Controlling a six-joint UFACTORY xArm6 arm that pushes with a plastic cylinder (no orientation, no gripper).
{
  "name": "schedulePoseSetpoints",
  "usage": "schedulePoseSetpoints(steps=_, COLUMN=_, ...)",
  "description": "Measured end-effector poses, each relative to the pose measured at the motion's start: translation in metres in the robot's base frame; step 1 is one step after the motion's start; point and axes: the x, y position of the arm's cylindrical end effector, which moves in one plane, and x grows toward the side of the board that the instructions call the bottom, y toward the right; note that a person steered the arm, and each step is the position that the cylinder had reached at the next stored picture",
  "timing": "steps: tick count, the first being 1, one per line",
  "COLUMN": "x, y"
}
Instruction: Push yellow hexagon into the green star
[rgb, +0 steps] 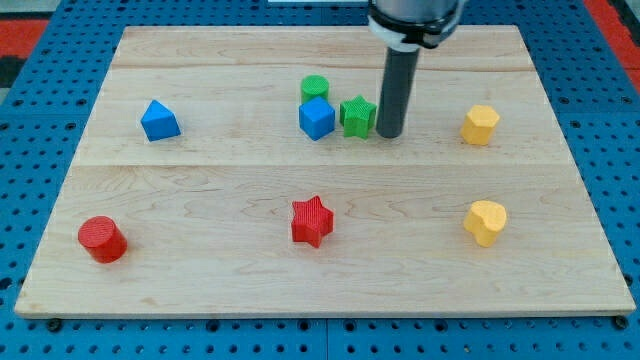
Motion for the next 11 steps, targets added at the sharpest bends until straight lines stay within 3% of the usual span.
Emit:
schedulePoseSetpoints(steps=1, x=-0.018, y=-0.011)
schedulePoseSetpoints(steps=2, x=-0.022, y=0.024)
schedulePoseSetpoints(steps=3, x=-0.052, y=0.137)
schedulePoseSetpoints(steps=4, x=-0.052, y=0.221)
schedulePoseSetpoints(steps=7, x=0.001, y=0.152)
schedulePoseSetpoints(steps=8, x=-0.002, y=0.094)
schedulePoseSetpoints(steps=9, x=-0.022, y=0.049)
schedulePoseSetpoints(steps=10, x=-0.048, y=0.086)
schedulePoseSetpoints(steps=11, x=-0.077, y=0.077)
